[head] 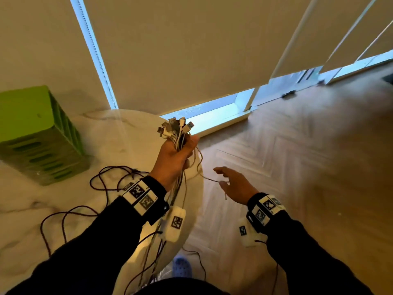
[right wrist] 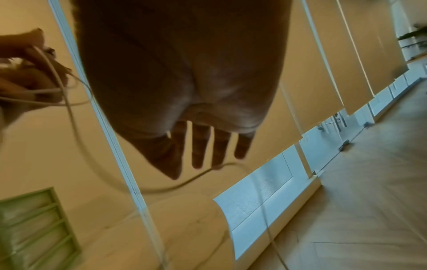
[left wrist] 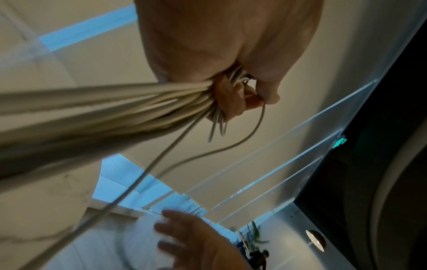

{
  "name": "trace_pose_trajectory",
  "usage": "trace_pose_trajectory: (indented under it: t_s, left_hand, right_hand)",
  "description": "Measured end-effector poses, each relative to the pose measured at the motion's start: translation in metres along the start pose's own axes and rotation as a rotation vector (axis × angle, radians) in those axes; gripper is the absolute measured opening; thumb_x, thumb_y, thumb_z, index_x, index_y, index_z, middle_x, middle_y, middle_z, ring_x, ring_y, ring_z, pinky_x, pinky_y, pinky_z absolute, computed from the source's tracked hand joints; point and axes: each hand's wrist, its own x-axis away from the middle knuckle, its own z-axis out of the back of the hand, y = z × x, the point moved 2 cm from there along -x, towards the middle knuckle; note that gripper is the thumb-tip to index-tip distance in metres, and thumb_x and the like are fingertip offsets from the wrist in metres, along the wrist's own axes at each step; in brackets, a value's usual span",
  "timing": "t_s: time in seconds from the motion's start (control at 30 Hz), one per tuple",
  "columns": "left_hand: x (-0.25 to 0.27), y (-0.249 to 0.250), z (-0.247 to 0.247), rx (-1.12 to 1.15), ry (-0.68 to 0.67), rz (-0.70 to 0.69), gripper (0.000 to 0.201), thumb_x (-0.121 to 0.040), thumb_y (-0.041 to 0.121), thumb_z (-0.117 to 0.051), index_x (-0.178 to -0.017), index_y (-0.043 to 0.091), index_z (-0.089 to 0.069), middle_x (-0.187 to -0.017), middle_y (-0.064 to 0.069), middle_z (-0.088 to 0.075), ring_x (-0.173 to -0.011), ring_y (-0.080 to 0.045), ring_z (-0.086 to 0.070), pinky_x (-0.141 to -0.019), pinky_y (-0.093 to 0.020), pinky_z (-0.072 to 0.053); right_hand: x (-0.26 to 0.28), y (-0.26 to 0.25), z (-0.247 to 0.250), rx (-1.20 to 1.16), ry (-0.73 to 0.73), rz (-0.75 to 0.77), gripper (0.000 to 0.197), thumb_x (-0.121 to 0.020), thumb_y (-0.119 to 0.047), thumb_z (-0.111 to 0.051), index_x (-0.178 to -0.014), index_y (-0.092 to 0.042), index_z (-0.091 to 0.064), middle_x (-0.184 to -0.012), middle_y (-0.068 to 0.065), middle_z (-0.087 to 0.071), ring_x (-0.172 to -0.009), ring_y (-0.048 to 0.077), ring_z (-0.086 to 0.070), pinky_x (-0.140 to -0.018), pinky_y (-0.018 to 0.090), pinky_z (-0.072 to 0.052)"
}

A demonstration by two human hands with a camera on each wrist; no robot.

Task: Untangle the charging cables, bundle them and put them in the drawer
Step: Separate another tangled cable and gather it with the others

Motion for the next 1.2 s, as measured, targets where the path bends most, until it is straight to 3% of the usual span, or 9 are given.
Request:
trace_pose_trajectory:
  t_s: [0.1,0.2,0.37,0.47,0.6,0.73,0.9,1.0,1.2]
  left_hand:
    - [-0.006,-0.009,-0.021,-0.065,-0.075,0.012,0.025,-0.094,0.041,-0.066,-0.095,0.018,-0.057,-0.066,0.001,-0.031,-0.055,-0.014,-0.027,-0.049,-0.026,-0.030]
    - [-0.010,-0.017,-0.036,-0.170,-0.130,0.005,0.025,-0.095,0.041,-0.066,-0.081,0.022,-0.058,-0.061,0.008,-0.042,-0.052,-0.010,-0.039,-0.050,-0.024,-0.038]
    - [-0.017,-0.029,-0.052,-0.265,-0.157,0.011,0.026,-0.095,0.040,-0.066,-0.082,0.019,-0.061,-0.058,0.010,-0.047,-0.053,-0.013,-0.042,-0.051,-0.026,-0.039]
    - [-0.021,-0.035,-0.058,-0.229,-0.140,0.072,0.031,-0.100,0.040,-0.058,-0.079,0.017,-0.061,-0.052,0.010,-0.038,-0.048,-0.011,-0.033,-0.047,-0.027,-0.032]
    - [-0.029,-0.036,-0.056,-0.124,-0.099,0.133,0.028,-0.102,0.037,-0.054,-0.081,0.018,-0.058,-0.069,-0.007,-0.034,-0.052,-0.011,-0.027,-0.049,-0.027,-0.023]
    - [-0.034,-0.030,-0.051,0.074,-0.070,0.202,0.021,-0.104,0.025,-0.052,-0.083,0.025,-0.049,-0.069,0.003,-0.028,-0.060,-0.012,-0.019,-0.050,-0.026,-0.016]
    - [-0.037,-0.026,-0.046,0.158,-0.072,0.237,0.023,-0.104,0.021,-0.044,-0.082,0.026,-0.043,-0.067,0.007,-0.030,-0.059,-0.009,-0.026,-0.051,-0.023,-0.017]
    - [-0.036,-0.029,-0.048,0.235,-0.088,0.275,0.024,-0.104,0.019,-0.039,-0.081,0.024,-0.041,-0.067,0.007,-0.032,-0.060,-0.008,-0.026,-0.054,-0.025,-0.014]
    - [-0.038,-0.040,-0.042,0.286,-0.053,0.345,0.023,-0.105,0.022,-0.042,-0.083,0.021,-0.047,-0.067,0.005,-0.035,-0.058,-0.009,-0.031,-0.049,-0.022,-0.023]
  right_hand:
    - [0.017,-0.020,0.002,-0.204,0.037,0.147,0.070,-0.089,-0.010,-0.066,-0.149,-0.029,-0.035,-0.152,-0.006,-0.041,-0.135,0.009,-0.044,-0.113,0.025,-0.034]
    - [0.024,-0.036,0.005,-0.406,0.180,0.229,0.063,-0.091,-0.012,-0.068,-0.145,-0.021,-0.038,-0.144,-0.005,-0.045,-0.118,-0.002,-0.057,-0.095,0.008,-0.043]
    - [0.021,-0.031,0.014,-0.523,0.434,0.192,0.012,-0.105,-0.024,-0.049,-0.107,-0.014,-0.056,-0.112,0.007,-0.057,-0.090,0.012,-0.069,-0.080,0.027,-0.059]
    - [0.022,-0.025,0.025,-0.569,0.425,0.143,0.013,-0.106,-0.022,-0.047,-0.104,-0.012,-0.056,-0.109,0.011,-0.060,-0.083,0.013,-0.071,-0.075,0.031,-0.061]
    - [0.021,0.003,0.043,-0.478,0.438,0.014,0.017,-0.107,-0.022,-0.044,-0.101,-0.013,-0.057,-0.098,0.003,-0.066,-0.076,0.008,-0.070,-0.072,0.025,-0.059]
    - [0.018,0.059,0.046,-0.307,0.329,-0.169,0.019,-0.106,-0.019,-0.044,-0.094,-0.019,-0.059,-0.084,0.001,-0.068,-0.072,0.013,-0.065,-0.073,0.032,-0.056]
    - [0.016,0.075,0.014,0.076,-0.147,-0.198,0.031,-0.098,-0.016,-0.056,-0.128,-0.025,-0.059,-0.123,-0.001,-0.065,-0.114,0.019,-0.062,-0.097,0.032,-0.049]
    - [0.010,0.035,0.010,-0.097,-0.016,-0.019,0.061,-0.093,-0.010,-0.060,-0.147,-0.027,-0.040,-0.141,0.000,-0.054,-0.127,0.014,-0.053,-0.106,0.031,-0.044]
    - [-0.006,-0.041,0.021,-0.572,0.101,0.025,0.066,-0.102,-0.034,-0.055,-0.155,-0.032,-0.016,-0.144,-0.009,-0.049,-0.109,0.009,-0.066,-0.093,0.023,-0.050]
